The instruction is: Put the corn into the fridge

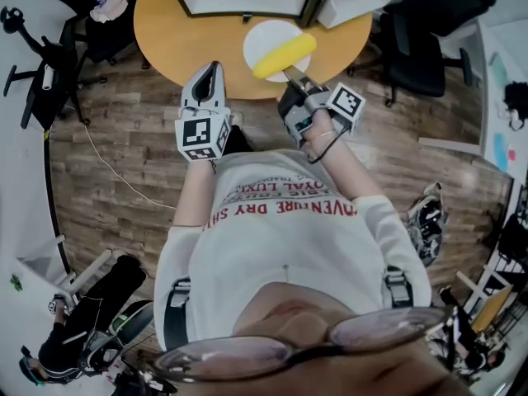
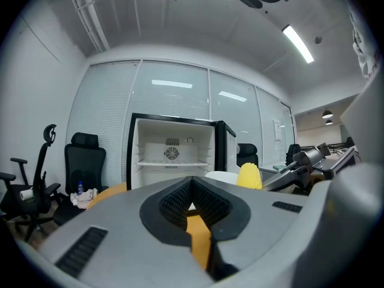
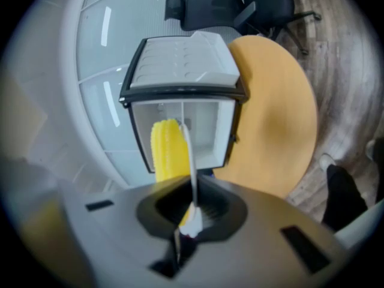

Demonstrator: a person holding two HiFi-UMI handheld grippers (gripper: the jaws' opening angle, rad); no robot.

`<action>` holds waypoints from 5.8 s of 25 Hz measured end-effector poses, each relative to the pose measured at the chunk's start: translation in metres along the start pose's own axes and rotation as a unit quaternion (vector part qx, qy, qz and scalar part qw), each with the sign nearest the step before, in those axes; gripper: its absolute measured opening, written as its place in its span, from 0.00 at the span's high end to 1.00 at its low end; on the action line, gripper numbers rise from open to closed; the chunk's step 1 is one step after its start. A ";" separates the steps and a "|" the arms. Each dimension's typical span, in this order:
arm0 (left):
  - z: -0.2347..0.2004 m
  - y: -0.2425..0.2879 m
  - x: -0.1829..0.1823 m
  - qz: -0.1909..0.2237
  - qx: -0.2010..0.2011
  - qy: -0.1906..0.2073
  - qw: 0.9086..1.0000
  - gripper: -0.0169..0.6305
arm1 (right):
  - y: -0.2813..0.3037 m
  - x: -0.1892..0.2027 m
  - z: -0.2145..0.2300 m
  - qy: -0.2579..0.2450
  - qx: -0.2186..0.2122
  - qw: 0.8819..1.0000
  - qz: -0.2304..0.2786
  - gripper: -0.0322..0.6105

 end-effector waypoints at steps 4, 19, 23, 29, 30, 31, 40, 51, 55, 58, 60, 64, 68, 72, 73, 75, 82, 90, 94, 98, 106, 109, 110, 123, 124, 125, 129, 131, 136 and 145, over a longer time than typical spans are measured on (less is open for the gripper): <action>-0.046 0.033 -0.014 0.005 0.024 0.008 1.000 0.93 | 0.037 -0.008 -0.020 0.009 -0.006 1.000 0.027 0.89; -0.173 0.126 -0.043 0.017 0.092 0.030 0.995 0.93 | 0.153 -0.035 -0.097 0.025 -0.027 0.993 0.111 0.89; -0.193 0.136 -0.042 0.018 0.100 0.032 0.994 0.93 | 0.175 -0.042 -0.109 0.024 -0.023 0.991 0.128 0.89; -0.220 0.150 -0.040 0.013 0.107 0.029 0.994 0.93 | 0.203 -0.055 -0.127 0.023 -0.019 0.989 0.148 0.89; -0.226 0.154 -0.039 0.013 0.107 0.027 0.994 0.93 | 0.209 -0.058 -0.131 0.023 -0.017 0.988 0.149 0.89; -0.231 0.159 -0.039 0.011 0.108 0.025 0.994 0.93 | 0.217 -0.062 -0.135 0.024 -0.013 0.988 0.151 0.89; -0.235 0.170 -0.031 0.003 0.123 0.024 0.992 0.93 | 0.240 -0.081 -0.148 0.031 0.003 0.985 0.170 0.89; -0.241 0.185 -0.025 -0.005 0.133 0.022 0.991 0.93 | 0.260 -0.093 -0.153 0.048 0.025 0.982 0.181 0.89; -0.235 0.186 -0.024 -0.007 0.135 0.022 0.991 0.93 | 0.260 -0.093 -0.147 0.064 0.034 0.980 0.184 0.88; -0.230 0.184 -0.021 -0.011 0.138 0.022 0.990 0.93 | 0.260 -0.092 -0.145 0.073 0.034 0.979 0.186 0.88; -0.229 0.183 -0.020 -0.010 0.140 0.021 0.990 0.93 | 0.261 -0.092 -0.146 0.076 0.035 0.978 0.190 0.88; -0.234 0.181 -0.016 -0.014 0.139 0.018 0.990 0.93 | 0.266 -0.090 -0.146 0.077 0.030 0.977 0.195 0.88; -0.232 0.182 -0.015 -0.016 0.142 0.018 0.990 0.93 | 0.266 -0.092 -0.145 0.059 0.016 0.978 0.198 0.88; -0.227 0.184 -0.016 -0.015 0.145 0.019 0.989 0.93 | 0.264 -0.095 -0.144 0.024 0.021 0.977 0.210 0.81; -0.228 0.183 -0.016 -0.016 0.146 0.019 0.989 0.93 | 0.264 -0.093 -0.143 0.019 0.024 0.976 0.214 0.77; -0.230 0.181 -0.014 -0.016 0.146 0.019 0.989 0.93 | 0.265 -0.088 -0.142 0.016 0.018 0.976 0.217 0.69; -0.223 0.178 -0.015 -0.017 0.140 0.016 0.990 0.93 | 0.238 -0.078 -0.136 -0.004 -0.009 0.976 0.219 0.69; -0.194 0.169 -0.026 -0.015 0.136 0.019 0.990 0.93 | 0.202 -0.068 -0.111 -0.067 0.014 0.977 0.203 0.90; -0.175 0.160 -0.032 -0.017 0.132 0.021 0.991 0.93 | 0.182 -0.066 -0.113 -0.146 0.004 0.965 0.217 0.90; -0.158 0.151 -0.037 -0.016 0.123 0.018 0.992 0.93 | 0.162 -0.059 -0.117 -0.233 0.006 0.946 0.224 0.91; -0.134 0.131 -0.034 -0.019 0.103 0.021 0.994 0.93 | 0.130 -0.039 -0.125 -0.529 0.039 0.810 0.250 0.90; -0.128 0.124 -0.030 -0.024 0.096 0.024 0.995 0.93 | 0.120 -0.029 -0.130 -0.617 0.036 0.742 0.260 0.90; -0.126 0.122 -0.029 -0.026 0.094 0.025 0.995 0.93 | 0.117 -0.026 -0.130 -0.639 0.034 0.723 0.260 0.90; -0.120 0.107 -0.029 -0.021 0.079 0.033 0.996 0.93 | 0.110 -0.020 -0.123 -0.701 0.043 0.673 0.233 0.91; -0.119 0.107 -0.029 -0.021 0.080 0.033 0.996 0.93 | 0.111 -0.019 -0.124 -0.699 0.043 0.676 0.230 0.91; -0.119 0.107 -0.029 -0.021 0.080 0.033 0.996 0.93 | 0.111 -0.018 -0.124 -0.698 0.042 0.677 0.228 0.91; -0.116 0.106 -0.030 -0.020 0.089 0.034 0.995 0.93 | 0.110 -0.015 -0.127 -0.701 0.041 0.675 0.227 0.91; -0.115 0.107 -0.031 -0.026 0.109 0.035 0.993 0.93 | 0.110 -0.014 -0.130 -0.702 0.045 0.673 0.230 0.91; -0.115 0.106 -0.030 -0.037 0.136 0.043 0.989 0.93 | 0.106 -0.016 -0.142 -0.702 0.061 0.668 0.240 0.91; -0.120 0.108 -0.038 -0.028 0.143 0.025 0.989 0.93 | 0.111 -0.016 -0.146 -0.704 0.063 0.667 0.234 0.91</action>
Point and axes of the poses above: the fingertips, and each gripper's own axes: y forward along the fingers, z to its right, x out of its underside, the point moved 9 cm from there along -y, backward along the fingers, and after that the axes turned 11 degrees about x, right-handed, at the moved point
